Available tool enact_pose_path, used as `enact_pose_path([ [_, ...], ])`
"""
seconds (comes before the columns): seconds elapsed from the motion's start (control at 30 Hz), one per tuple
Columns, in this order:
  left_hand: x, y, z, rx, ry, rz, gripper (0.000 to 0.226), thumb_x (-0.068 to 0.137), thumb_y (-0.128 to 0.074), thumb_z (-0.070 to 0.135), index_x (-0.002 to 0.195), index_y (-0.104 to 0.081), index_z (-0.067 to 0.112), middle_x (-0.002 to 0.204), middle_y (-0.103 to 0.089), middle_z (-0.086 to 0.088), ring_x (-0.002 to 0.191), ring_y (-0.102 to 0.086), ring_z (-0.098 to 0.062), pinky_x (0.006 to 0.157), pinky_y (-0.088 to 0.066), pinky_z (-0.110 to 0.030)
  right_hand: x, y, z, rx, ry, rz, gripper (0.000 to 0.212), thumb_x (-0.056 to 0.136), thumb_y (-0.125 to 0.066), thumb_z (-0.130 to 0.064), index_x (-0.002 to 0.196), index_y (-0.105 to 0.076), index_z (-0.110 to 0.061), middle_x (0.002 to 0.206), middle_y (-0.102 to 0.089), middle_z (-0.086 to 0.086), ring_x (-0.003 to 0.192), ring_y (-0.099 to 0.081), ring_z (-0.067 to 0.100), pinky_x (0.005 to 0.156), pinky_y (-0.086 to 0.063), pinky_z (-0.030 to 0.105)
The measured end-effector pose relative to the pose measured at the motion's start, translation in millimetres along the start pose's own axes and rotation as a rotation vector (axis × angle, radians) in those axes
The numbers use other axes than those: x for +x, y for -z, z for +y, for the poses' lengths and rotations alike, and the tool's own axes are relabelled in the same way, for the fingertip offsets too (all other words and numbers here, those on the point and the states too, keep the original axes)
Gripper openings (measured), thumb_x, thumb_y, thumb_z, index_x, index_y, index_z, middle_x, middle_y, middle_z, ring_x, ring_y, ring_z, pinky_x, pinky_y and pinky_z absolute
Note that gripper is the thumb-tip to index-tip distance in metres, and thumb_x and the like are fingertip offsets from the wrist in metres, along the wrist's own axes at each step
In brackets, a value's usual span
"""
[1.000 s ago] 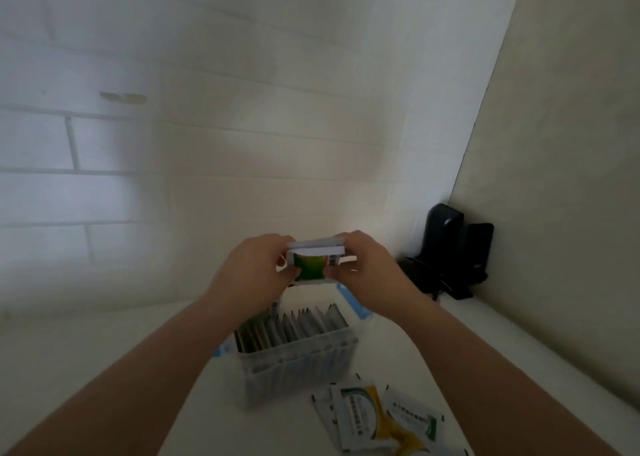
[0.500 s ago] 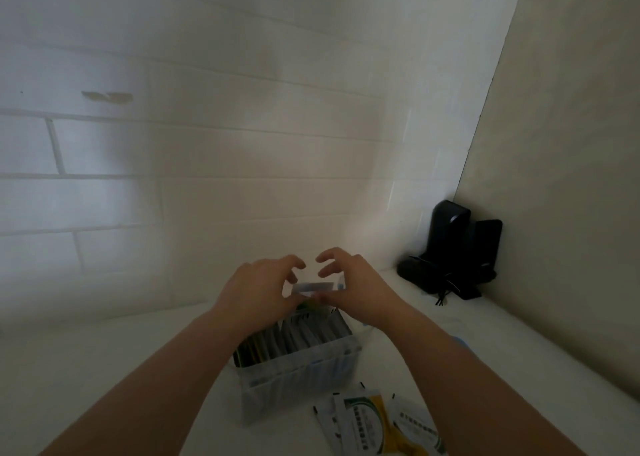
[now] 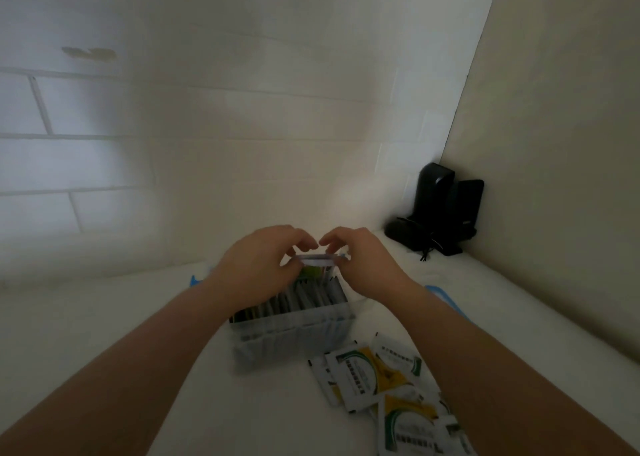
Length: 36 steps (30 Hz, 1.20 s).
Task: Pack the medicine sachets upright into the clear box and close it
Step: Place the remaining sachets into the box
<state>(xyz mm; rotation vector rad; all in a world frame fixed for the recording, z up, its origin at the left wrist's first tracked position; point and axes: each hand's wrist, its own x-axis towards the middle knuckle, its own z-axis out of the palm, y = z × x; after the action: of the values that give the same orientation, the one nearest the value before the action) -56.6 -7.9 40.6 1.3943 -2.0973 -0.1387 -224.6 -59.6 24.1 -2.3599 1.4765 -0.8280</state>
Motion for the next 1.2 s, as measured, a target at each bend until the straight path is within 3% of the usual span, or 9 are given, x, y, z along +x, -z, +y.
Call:
enact_pose_path([
  [0.23,-58.2,15.8,44.3,-0.096,-0.15,0.187,0.022,0.085,-0.048,0.013,0.095,-0.063,0.025,0.088,-0.06,0.016,0.078,-0.053,0.0,0.069,-0.042,-0.009,-48.0,39.0,-17.3,0.157,-0.004,0.167,0.022,0.089,-0.052,-0.011,0.108,-0.06,-0.02,0.105,-0.059,-0.005,0.099,-0.05,0.006,0.087,-0.037,0.02],
  [0.37,-97.9,-23.4,59.8,-0.098,-0.101,-0.177,0.027,0.09,-0.045,0.026,0.115,-0.052,0.036,0.114,-0.054,0.022,0.102,-0.049,0.007,0.089,-0.043,-0.013,-108.1,49.3,-6.8,0.034,-0.051,0.015,0.022,0.089,-0.052,-0.019,0.107,-0.056,-0.03,0.101,-0.057,-0.014,0.095,-0.052,0.001,0.088,-0.041,0.02],
  [0.43,-109.3,-52.7,59.5,-0.013,-0.019,-0.349,0.047,0.091,-0.043,0.036,0.137,-0.03,0.033,0.147,-0.03,0.013,0.131,-0.033,-0.005,0.108,-0.029,-0.021,-132.6,44.2,1.5,0.025,-0.119,-0.083,0.026,0.089,-0.053,-0.025,0.112,-0.051,-0.036,0.105,-0.056,-0.015,0.099,-0.05,0.0,0.091,-0.041,0.02],
  [0.53,-119.9,-74.3,59.8,0.102,0.004,-0.449,0.065,0.091,-0.037,0.047,0.145,-0.005,0.028,0.157,0.002,0.006,0.143,-0.003,-0.009,0.114,-0.005,-0.022,-154.9,29.2,9.1,0.068,-0.204,-0.072,0.03,0.089,-0.053,-0.028,0.118,-0.048,-0.033,0.112,-0.052,-0.015,0.103,-0.047,-0.001,0.09,-0.041,0.013],
  [0.67,-129.0,-62.3,54.2,0.035,-0.037,-0.477,0.05,0.088,-0.039,0.05,0.136,-0.03,0.036,0.149,-0.024,0.013,0.133,-0.024,-0.009,0.111,-0.024,-0.024,-169.2,3.7,5.7,0.083,-0.176,-0.135,0.033,0.087,-0.054,-0.035,0.12,-0.048,-0.033,0.114,-0.047,-0.016,0.099,-0.048,-0.001,0.089,-0.043,0.013],
  [0.77,-128.4,-58.7,44.1,-0.076,-0.041,-0.44,0.048,0.076,-0.033,0.059,0.113,-0.053,0.035,0.12,-0.051,0.013,0.108,-0.043,-0.009,0.097,-0.038,-0.026,-173.4,-9.5,-0.6,-0.029,-0.054,-0.19,0.044,0.086,-0.052,-0.043,0.128,-0.041,-0.033,0.129,-0.046,-0.012,0.116,-0.04,0.002,0.099,-0.028,0.014],
  [0.97,-125.7,-72.7,33.5,-0.038,0.056,-0.249,0.059,0.08,-0.055,0.05,0.133,-0.036,0.032,0.129,-0.045,0.017,0.117,-0.037,-0.006,0.097,-0.028,-0.018,-171.6,-18.7,-1.7,0.038,-0.051,-0.191,0.045,0.085,-0.058,-0.034,0.126,-0.043,-0.038,0.118,-0.048,-0.016,0.111,-0.042,0.003,0.099,-0.031,0.014],
  [1.07,-122.7,-72.3,39.1,-0.244,0.125,-0.214,0.045,0.079,-0.064,0.031,0.118,-0.043,0.042,0.097,-0.049,0.03,0.089,-0.046,0.01,0.083,-0.037,-0.012,-170.5,-15.3,-1.7,0.201,-0.156,-0.147,0.043,0.081,-0.065,-0.024,0.117,-0.048,-0.041,0.103,-0.051,-0.021,0.091,-0.05,-0.011,0.077,-0.038,-0.001],
  [1.2,-120.5,-69.7,40.3,-0.508,0.306,-0.165,0.043,0.081,-0.062,0.012,0.092,-0.046,0.05,0.084,-0.06,0.015,0.079,-0.059,0.001,0.072,-0.049,-0.01,-169.6,-10.2,-3.2,0.39,-0.19,-0.084,0.041,0.077,-0.069,-0.012,0.104,-0.055,-0.039,0.096,-0.062,-0.015,0.081,-0.057,-0.016,0.065,-0.045,0.001],
])
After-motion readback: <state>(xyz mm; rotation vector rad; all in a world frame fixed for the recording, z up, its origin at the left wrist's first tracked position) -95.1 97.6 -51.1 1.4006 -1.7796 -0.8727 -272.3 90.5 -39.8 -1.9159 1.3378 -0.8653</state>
